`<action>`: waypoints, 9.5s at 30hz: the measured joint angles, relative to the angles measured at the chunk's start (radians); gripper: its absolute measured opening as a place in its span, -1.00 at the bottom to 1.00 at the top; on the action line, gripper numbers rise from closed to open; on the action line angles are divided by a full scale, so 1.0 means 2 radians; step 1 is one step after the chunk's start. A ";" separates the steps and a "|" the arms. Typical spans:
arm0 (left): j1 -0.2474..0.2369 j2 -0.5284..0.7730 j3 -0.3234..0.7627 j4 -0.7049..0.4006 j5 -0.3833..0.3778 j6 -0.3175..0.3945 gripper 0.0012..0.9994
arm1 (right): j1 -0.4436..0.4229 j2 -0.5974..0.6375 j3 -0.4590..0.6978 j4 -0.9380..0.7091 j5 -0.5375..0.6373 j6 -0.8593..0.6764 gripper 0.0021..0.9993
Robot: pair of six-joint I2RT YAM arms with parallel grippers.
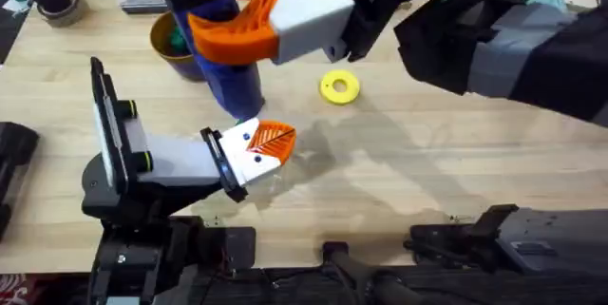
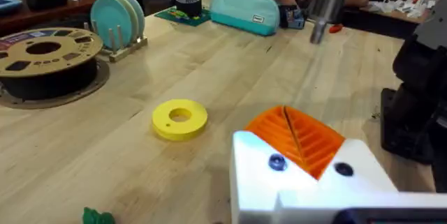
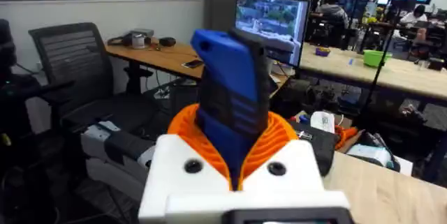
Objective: Pick up the gripper from the table and insert it into the empty holder that is missing its gripper. Then pick up a screw, insert it into the mounting hole, and use the screwdriver to tighten it. Finally, clean up the table by picking up the vegetable and placing it into the bucket.
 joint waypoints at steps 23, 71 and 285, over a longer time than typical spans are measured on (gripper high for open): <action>0.000 0.000 0.000 0.000 0.000 0.000 -0.99 | 0.017 0.032 -0.014 0.000 -0.002 -0.027 -0.95; 0.000 0.000 0.000 0.000 0.000 0.000 -0.99 | 0.026 0.032 -0.034 -0.019 -0.002 -0.089 -0.95; 0.000 0.000 0.000 0.003 -0.005 0.000 0.97 | -0.307 -0.048 -0.020 -0.791 0.516 -0.748 0.99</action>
